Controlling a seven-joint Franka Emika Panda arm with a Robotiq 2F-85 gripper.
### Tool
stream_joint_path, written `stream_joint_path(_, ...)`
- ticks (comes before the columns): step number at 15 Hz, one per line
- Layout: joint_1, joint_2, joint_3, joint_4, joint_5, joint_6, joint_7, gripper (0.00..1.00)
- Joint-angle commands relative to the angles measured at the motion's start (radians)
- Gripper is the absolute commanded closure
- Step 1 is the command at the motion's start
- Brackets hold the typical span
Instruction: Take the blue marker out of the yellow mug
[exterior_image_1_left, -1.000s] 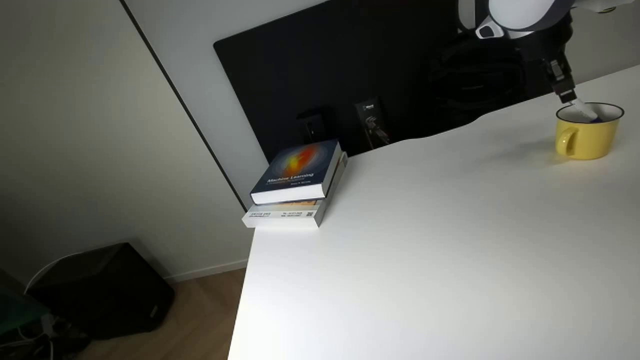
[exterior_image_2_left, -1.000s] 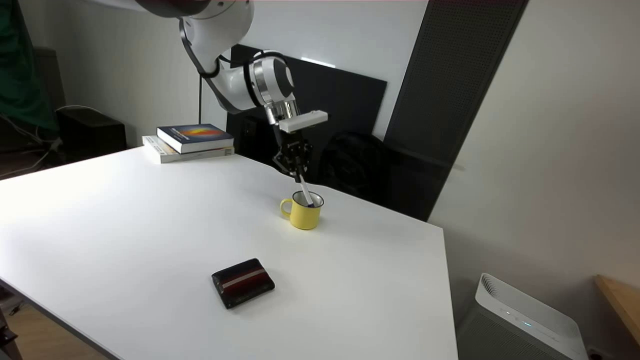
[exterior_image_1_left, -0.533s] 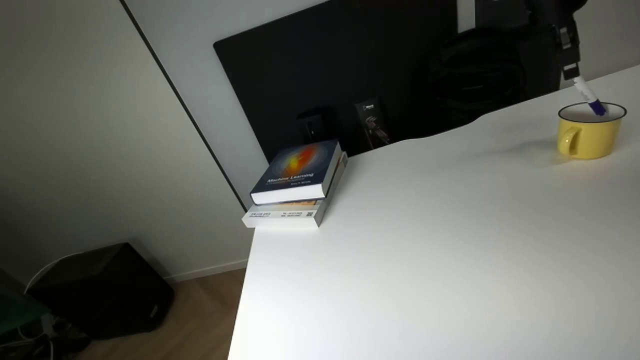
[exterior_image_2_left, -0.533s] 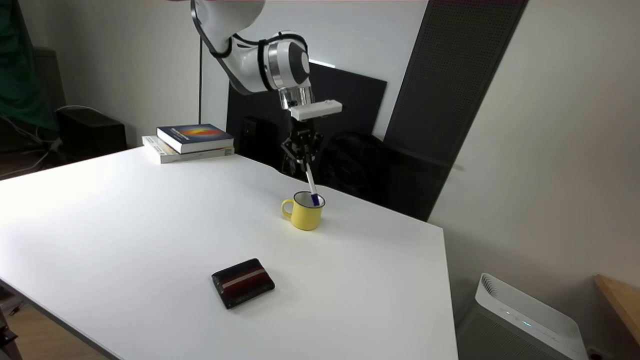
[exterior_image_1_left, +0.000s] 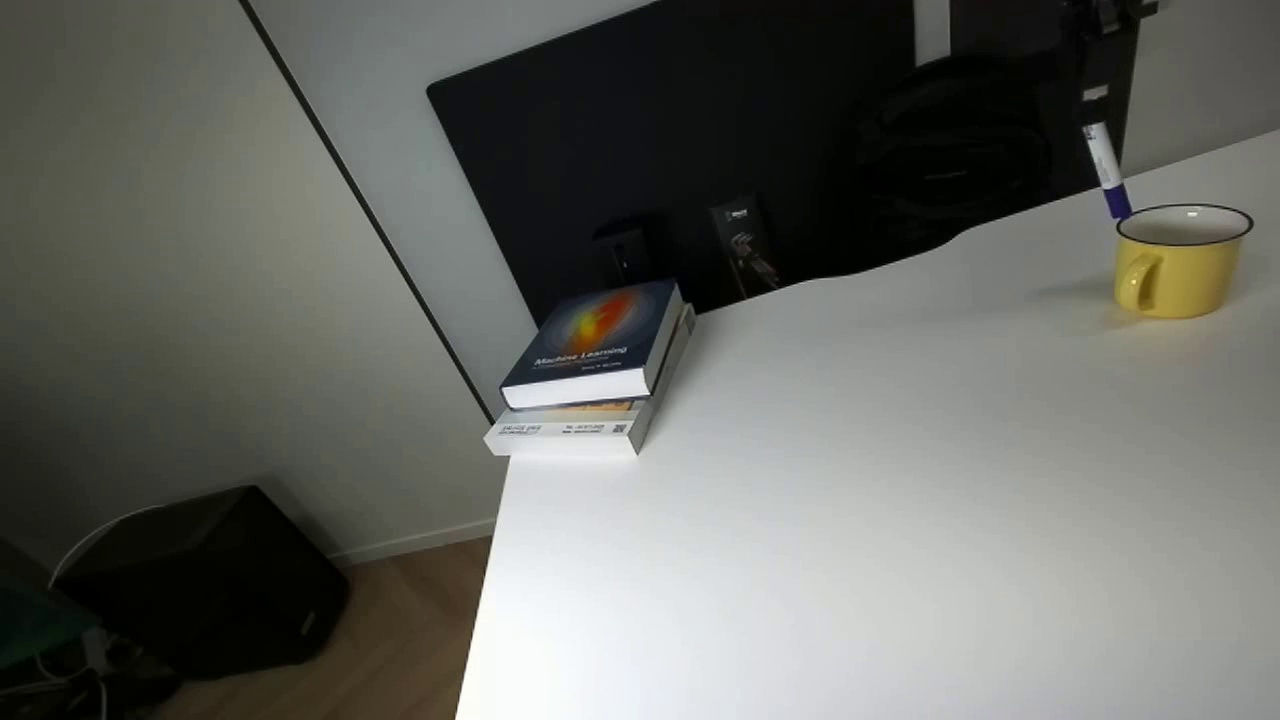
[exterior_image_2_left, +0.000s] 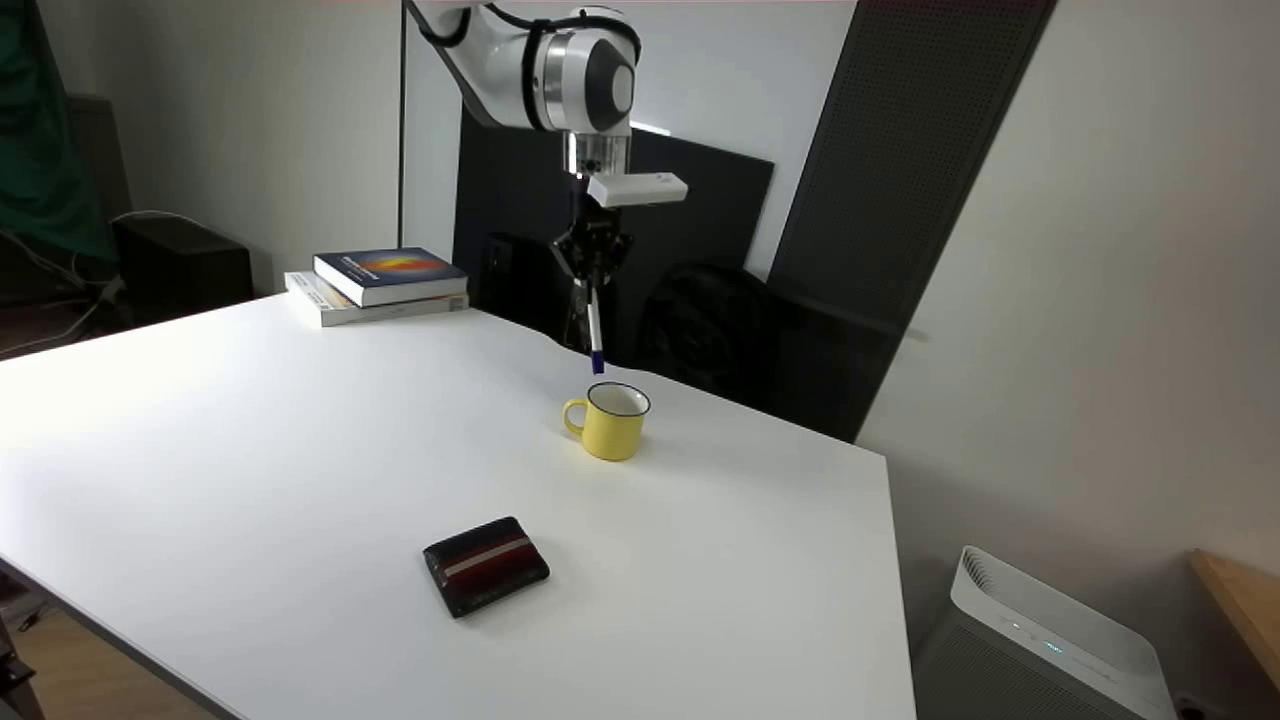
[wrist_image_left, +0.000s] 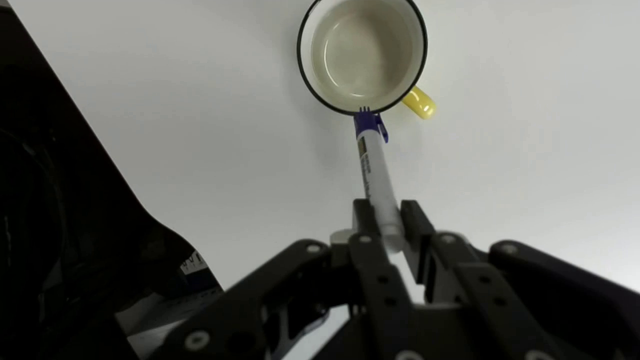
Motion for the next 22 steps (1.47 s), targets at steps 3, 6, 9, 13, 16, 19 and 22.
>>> stream_joint_path(3, -0.026, -0.050, 0.065, -0.116, 0.103, 0.012, -0.166, 0.96)
stream_joint_path(6, -0.030, -0.032, 0.067, -0.134, 0.152, 0.005, -0.193, 0.96)
stream_joint_path(9, -0.059, -0.007, 0.092, -0.131, 0.225, -0.049, -0.272, 0.96)
stream_joint_path(13, -0.088, 0.037, 0.113, -0.104, 0.333, -0.159, -0.384, 0.96)
stream_joint_path(16, -0.102, 0.098, 0.118, -0.052, 0.392, -0.262, -0.430, 0.96)
stream_joint_path(19, -0.095, 0.164, 0.105, 0.016, 0.418, -0.382, -0.438, 0.96)
stream_joint_path(22, -0.081, 0.226, 0.093, 0.079, 0.412, -0.449, -0.415, 0.96)
